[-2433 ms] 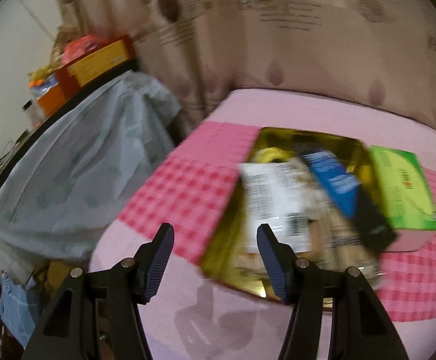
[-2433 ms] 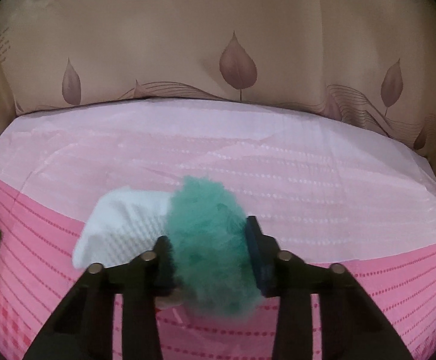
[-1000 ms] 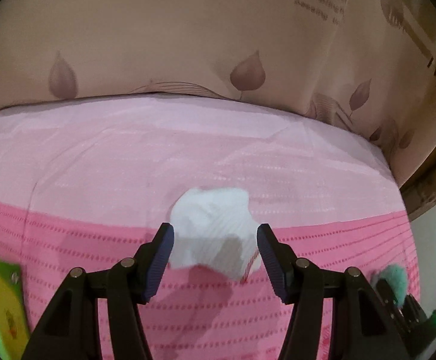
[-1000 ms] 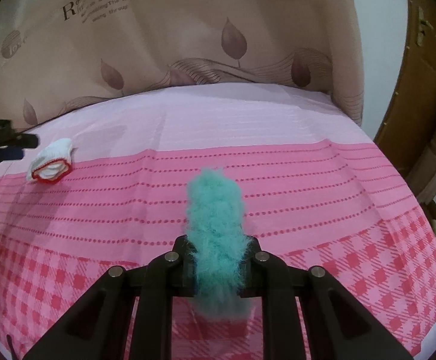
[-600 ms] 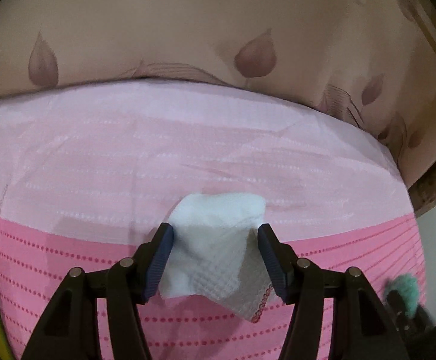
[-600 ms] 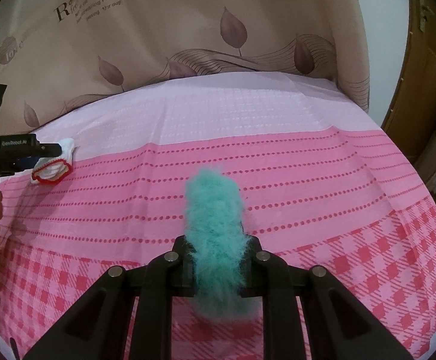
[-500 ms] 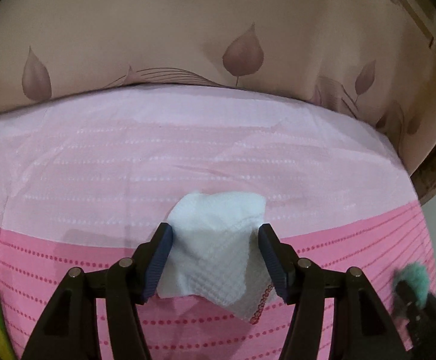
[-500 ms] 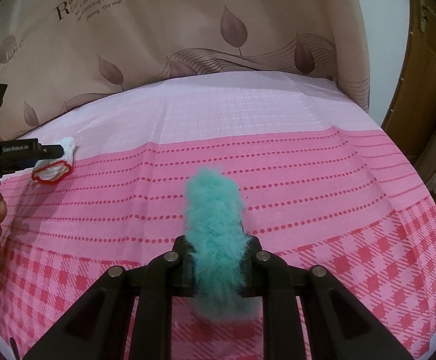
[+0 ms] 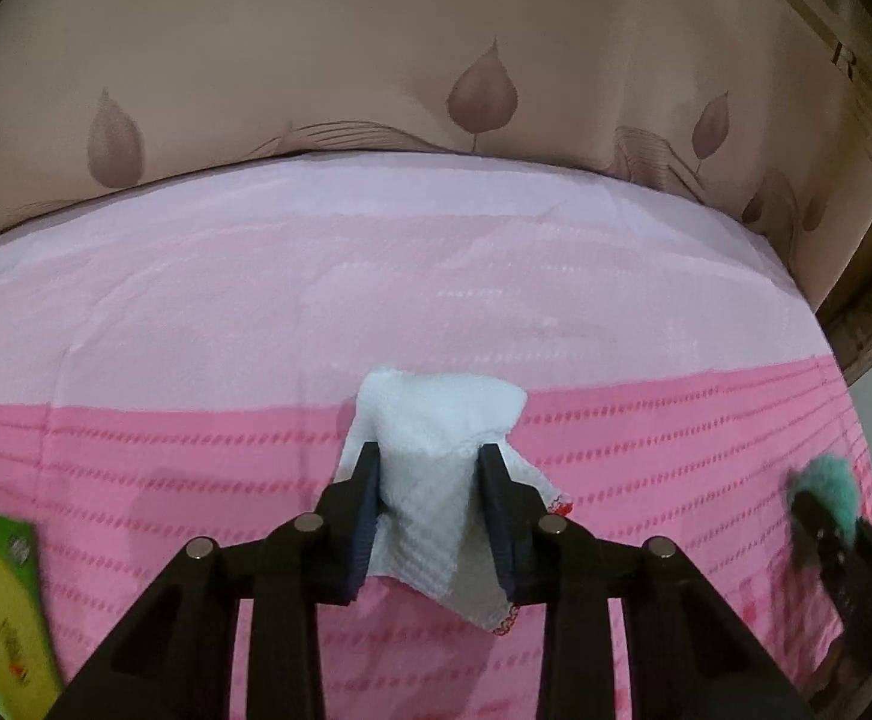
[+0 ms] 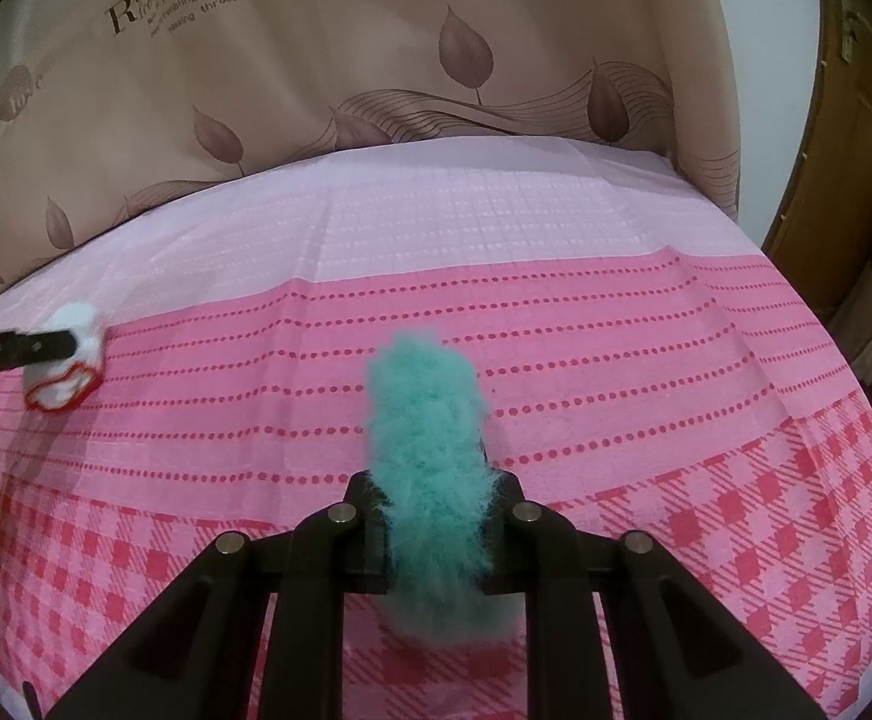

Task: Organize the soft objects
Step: 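Carry the white glove into the gold tin with the left gripper and release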

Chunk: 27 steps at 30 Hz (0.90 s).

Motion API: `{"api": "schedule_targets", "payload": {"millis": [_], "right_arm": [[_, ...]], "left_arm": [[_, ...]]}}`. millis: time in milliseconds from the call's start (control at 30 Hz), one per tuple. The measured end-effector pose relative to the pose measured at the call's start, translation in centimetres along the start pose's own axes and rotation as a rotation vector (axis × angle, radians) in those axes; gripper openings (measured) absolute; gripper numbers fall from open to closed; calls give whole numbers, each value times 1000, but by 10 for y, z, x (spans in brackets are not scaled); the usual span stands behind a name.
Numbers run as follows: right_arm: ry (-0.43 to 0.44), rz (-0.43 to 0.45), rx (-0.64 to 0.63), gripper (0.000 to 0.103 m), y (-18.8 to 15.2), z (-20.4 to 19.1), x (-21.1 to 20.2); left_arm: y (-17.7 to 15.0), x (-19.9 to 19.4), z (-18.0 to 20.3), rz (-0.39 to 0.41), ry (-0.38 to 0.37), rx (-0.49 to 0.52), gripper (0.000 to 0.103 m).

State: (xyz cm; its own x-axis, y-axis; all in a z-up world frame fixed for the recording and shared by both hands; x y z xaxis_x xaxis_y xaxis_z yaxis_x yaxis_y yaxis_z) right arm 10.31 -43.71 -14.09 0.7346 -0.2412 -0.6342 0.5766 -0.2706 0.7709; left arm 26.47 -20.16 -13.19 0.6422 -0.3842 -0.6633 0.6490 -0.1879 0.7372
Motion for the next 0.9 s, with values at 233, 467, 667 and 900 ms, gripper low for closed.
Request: {"api": "schedule_targets", "payload": {"millis": [233,467,667,900], "right_arm": [[-9,-4,-10,16,-1,-2,2],[-21,-4,-28,17,-1,-4,2],[-29,-5,-38,17,-2,-6,2],[-35,-7,-46,18,-2,-7,2]], "left_arm": [[-15,-43,-7,53,68,64,32],[-28,-84,-8,97,95,113,32],[-37,-116,-9,127,106,142,32],[-40,-148,-20,155,136,160,32]]}}
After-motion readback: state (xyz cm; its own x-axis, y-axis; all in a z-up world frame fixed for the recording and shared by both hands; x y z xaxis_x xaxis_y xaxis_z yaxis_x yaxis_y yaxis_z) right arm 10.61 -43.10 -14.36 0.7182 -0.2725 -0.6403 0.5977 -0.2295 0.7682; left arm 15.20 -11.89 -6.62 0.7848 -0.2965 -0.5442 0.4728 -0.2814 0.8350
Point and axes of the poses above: each gripper's, at about its wrist camera, not at the fingertips, and x roughly the way its jaws point, z to its right, y to its top, the point moved 4 cm from there along x, roughly the way its jaws point, and after that the axes turned 12 degrees about z, right-handed, at the moved point
